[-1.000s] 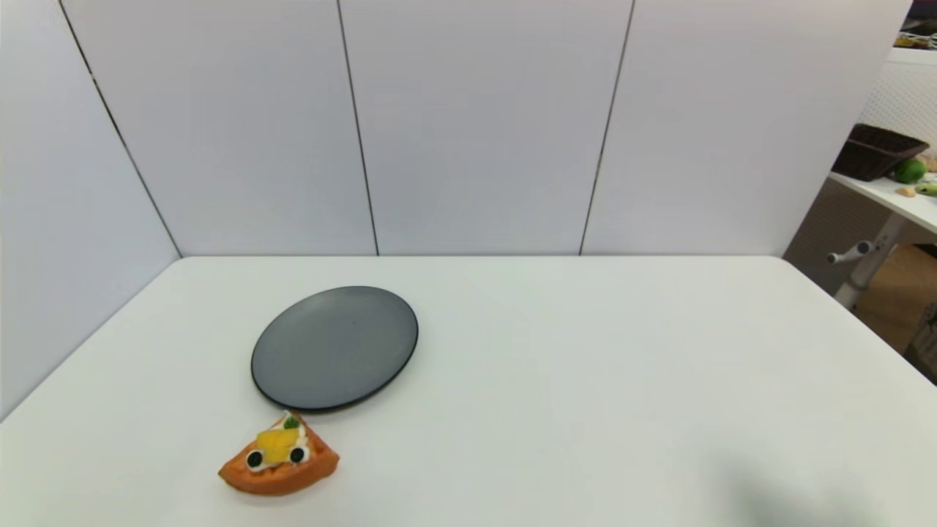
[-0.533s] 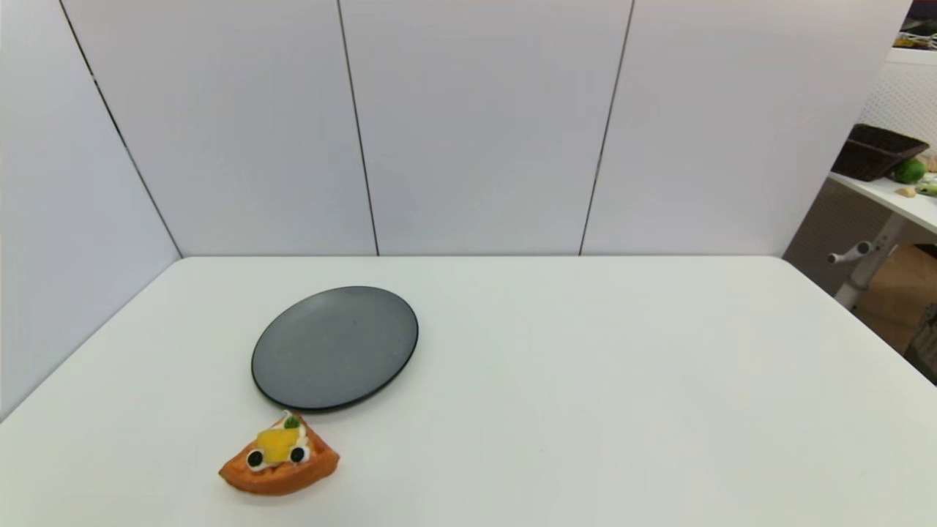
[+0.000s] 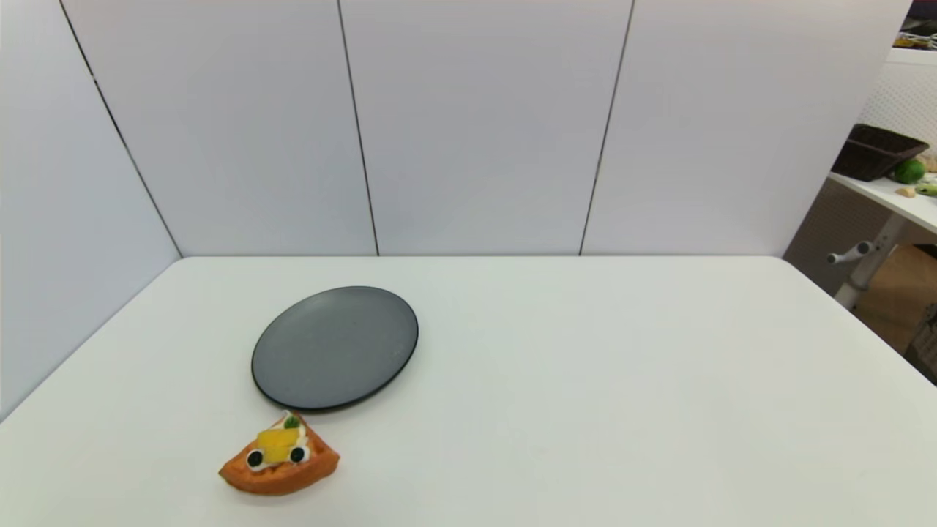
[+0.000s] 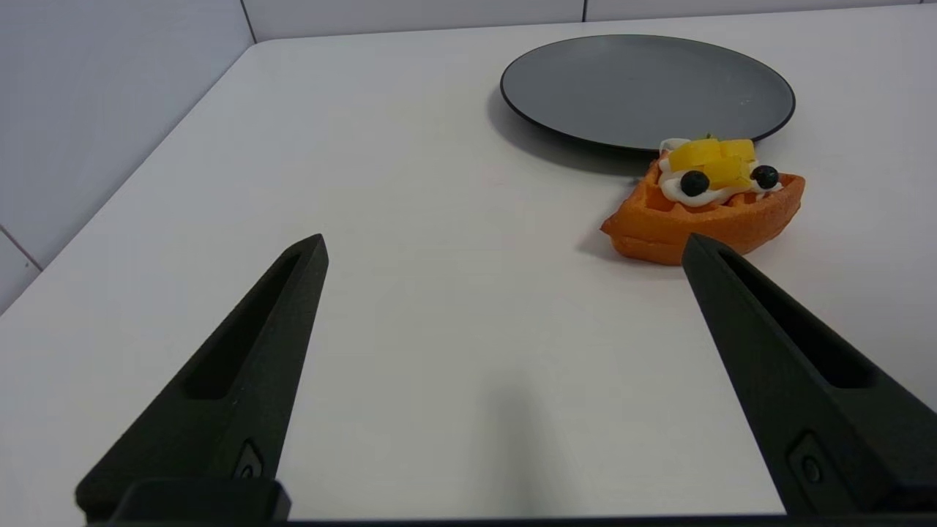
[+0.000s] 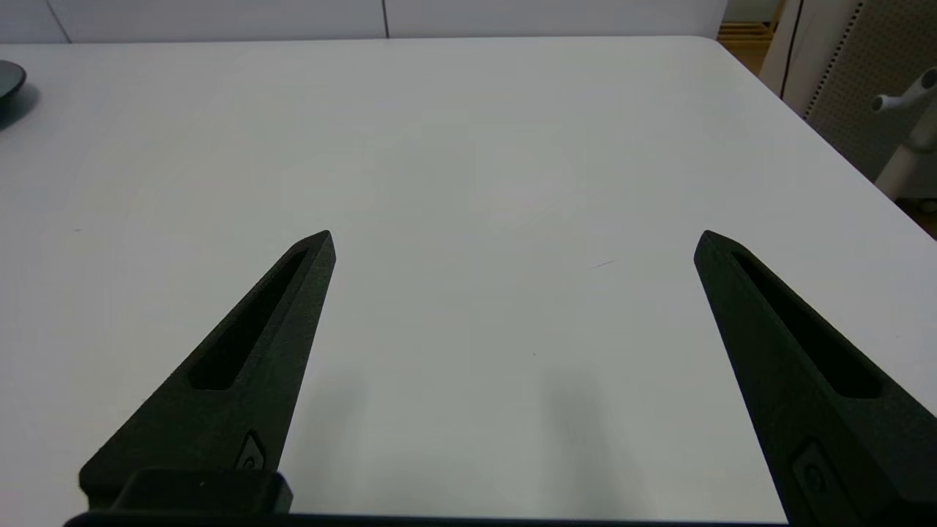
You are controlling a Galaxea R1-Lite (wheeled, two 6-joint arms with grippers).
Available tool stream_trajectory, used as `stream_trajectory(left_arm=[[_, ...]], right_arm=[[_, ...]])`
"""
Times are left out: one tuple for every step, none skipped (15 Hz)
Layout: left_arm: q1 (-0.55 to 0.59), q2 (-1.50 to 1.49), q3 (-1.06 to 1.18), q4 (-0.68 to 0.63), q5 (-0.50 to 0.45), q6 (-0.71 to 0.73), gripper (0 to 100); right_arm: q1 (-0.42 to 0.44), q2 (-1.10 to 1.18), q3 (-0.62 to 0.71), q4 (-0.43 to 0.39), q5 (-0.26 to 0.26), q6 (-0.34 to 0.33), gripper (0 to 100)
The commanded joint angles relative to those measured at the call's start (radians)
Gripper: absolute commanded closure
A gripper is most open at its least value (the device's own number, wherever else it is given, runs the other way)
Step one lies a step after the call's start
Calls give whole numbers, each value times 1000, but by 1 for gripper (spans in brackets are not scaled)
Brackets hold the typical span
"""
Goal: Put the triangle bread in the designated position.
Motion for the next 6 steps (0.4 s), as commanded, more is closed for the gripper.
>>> stream_trajectory(left_arm=[[0,1,0,0,-1,1,0],[0,1,0,0,-1,-1,0],[0,1,0,0,-1,1,0],[0,1,0,0,-1,1,0],[0,1,0,0,-1,-1,0],[0,1,0,0,-1,-1,0]], right_arm=[[0,3,2,-2,-1,2,0],[0,3,2,-2,-1,2,0],[2,3,2,-2,-1,2,0],[0,3,2,-2,-1,2,0],[0,1,2,-2,0,2,0],[0,1,2,-2,-1,2,0]])
